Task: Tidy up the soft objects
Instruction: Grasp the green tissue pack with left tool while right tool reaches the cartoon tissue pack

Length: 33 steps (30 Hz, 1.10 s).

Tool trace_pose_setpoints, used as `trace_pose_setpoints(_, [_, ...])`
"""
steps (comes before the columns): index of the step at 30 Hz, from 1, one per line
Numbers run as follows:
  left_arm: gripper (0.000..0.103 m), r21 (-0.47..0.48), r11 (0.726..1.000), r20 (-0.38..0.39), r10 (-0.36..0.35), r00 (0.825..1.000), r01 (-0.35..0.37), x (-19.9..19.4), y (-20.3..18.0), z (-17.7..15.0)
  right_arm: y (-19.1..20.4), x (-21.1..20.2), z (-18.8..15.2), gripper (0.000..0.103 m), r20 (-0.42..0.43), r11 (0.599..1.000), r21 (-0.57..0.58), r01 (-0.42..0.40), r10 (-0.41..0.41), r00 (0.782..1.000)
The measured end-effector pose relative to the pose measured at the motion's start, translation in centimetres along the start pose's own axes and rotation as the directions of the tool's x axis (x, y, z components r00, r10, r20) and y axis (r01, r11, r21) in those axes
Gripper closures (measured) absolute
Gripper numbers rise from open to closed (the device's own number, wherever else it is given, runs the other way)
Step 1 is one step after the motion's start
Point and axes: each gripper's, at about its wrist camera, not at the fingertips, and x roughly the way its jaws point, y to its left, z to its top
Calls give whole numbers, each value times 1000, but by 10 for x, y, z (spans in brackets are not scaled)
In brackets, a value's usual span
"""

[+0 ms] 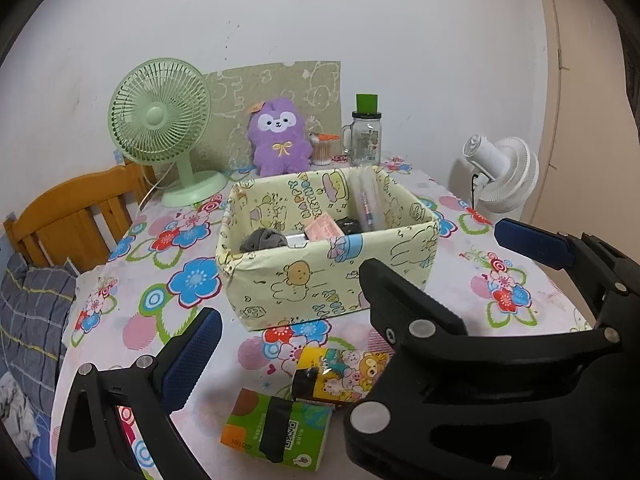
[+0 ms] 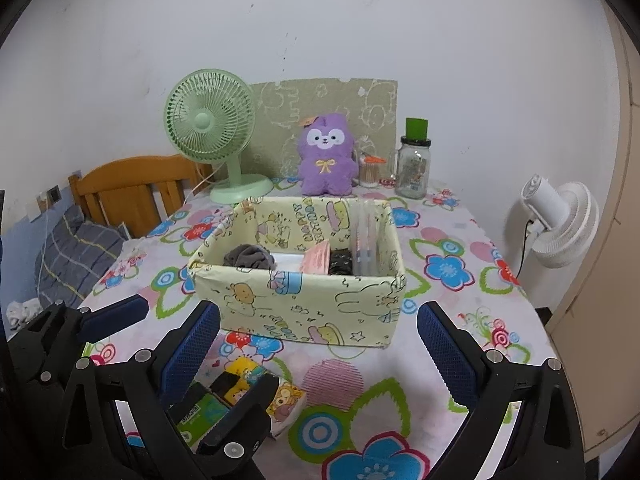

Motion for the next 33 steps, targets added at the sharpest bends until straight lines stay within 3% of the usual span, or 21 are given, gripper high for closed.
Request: trace_pose_setpoints(33, [0,-54,999,-104,-9,995,3,35,34,-43,19,51,-37,3,-128,996,-46,-79,72,989])
